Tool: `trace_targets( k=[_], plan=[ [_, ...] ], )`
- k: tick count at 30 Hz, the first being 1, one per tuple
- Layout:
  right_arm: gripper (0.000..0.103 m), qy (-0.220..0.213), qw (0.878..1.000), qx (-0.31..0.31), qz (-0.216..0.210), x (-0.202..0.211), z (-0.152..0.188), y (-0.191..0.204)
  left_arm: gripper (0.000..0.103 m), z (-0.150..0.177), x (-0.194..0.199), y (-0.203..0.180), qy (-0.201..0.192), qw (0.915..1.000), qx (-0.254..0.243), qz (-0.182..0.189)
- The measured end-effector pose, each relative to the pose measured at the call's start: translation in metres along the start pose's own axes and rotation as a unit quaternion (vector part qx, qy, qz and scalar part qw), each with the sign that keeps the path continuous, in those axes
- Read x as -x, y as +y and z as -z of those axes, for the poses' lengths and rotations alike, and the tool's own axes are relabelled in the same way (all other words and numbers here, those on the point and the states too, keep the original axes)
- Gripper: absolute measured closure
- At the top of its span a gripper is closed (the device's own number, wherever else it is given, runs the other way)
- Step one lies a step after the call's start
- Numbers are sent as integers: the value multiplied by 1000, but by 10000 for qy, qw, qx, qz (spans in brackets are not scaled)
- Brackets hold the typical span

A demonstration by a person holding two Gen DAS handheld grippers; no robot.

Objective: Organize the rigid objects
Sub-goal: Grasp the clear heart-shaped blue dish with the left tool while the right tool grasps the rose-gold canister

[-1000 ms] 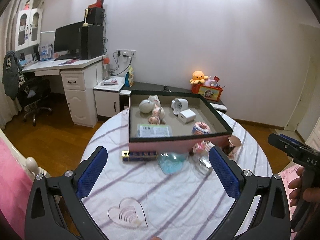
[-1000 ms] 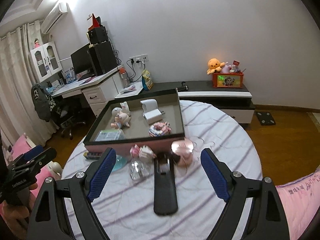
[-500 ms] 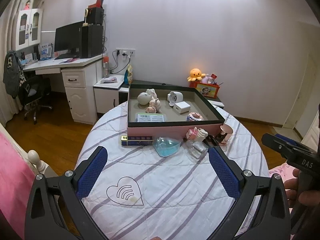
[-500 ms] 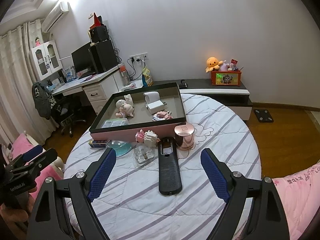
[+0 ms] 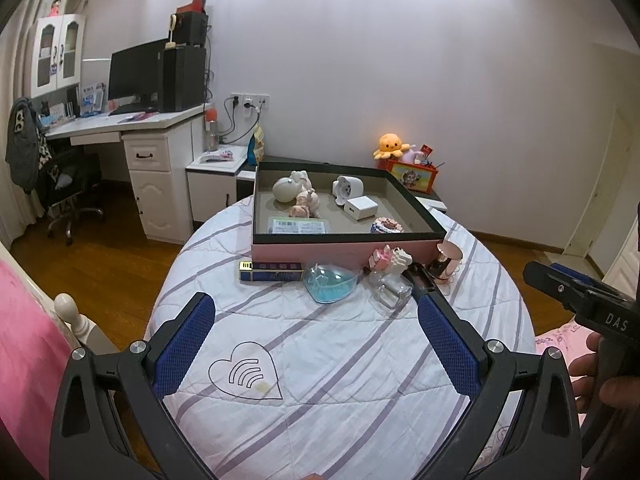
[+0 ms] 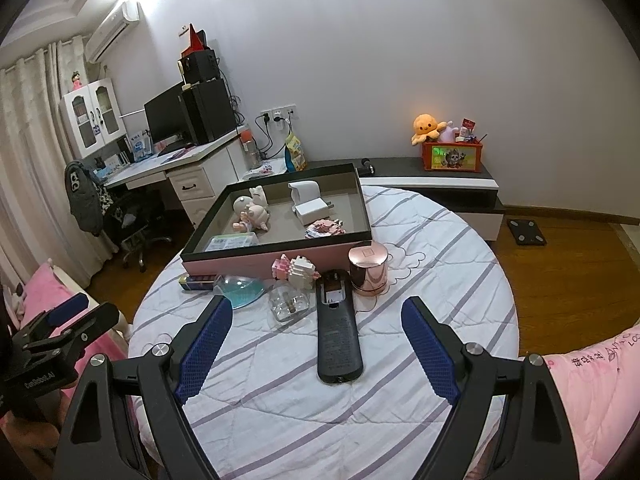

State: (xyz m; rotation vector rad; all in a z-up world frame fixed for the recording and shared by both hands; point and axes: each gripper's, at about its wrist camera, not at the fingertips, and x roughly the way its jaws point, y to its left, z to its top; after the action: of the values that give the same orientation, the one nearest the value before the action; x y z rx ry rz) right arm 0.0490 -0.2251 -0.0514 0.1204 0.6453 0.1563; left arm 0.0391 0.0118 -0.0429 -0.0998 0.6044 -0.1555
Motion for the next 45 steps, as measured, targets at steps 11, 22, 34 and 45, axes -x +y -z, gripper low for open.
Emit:
trace_targets(
  k=[11,22,34,45],
  plan=[
    [15,308,9994,-59,138,-34,-1,-19,0,2,-44,-9,381,9993,7,-53],
    [15,871,9955,-100,351,-104,-6,-51,0,3,-127,-16,928,9953,21,-266],
    [15,1240,9914,-44,417,-167,-12,-72,1,4,-196,-17,1405,9889,266,-414],
    [44,1167,9929,-13,241,-191,-19,-74,29,2,-205,-17,1410,9888,290,-386]
  ],
)
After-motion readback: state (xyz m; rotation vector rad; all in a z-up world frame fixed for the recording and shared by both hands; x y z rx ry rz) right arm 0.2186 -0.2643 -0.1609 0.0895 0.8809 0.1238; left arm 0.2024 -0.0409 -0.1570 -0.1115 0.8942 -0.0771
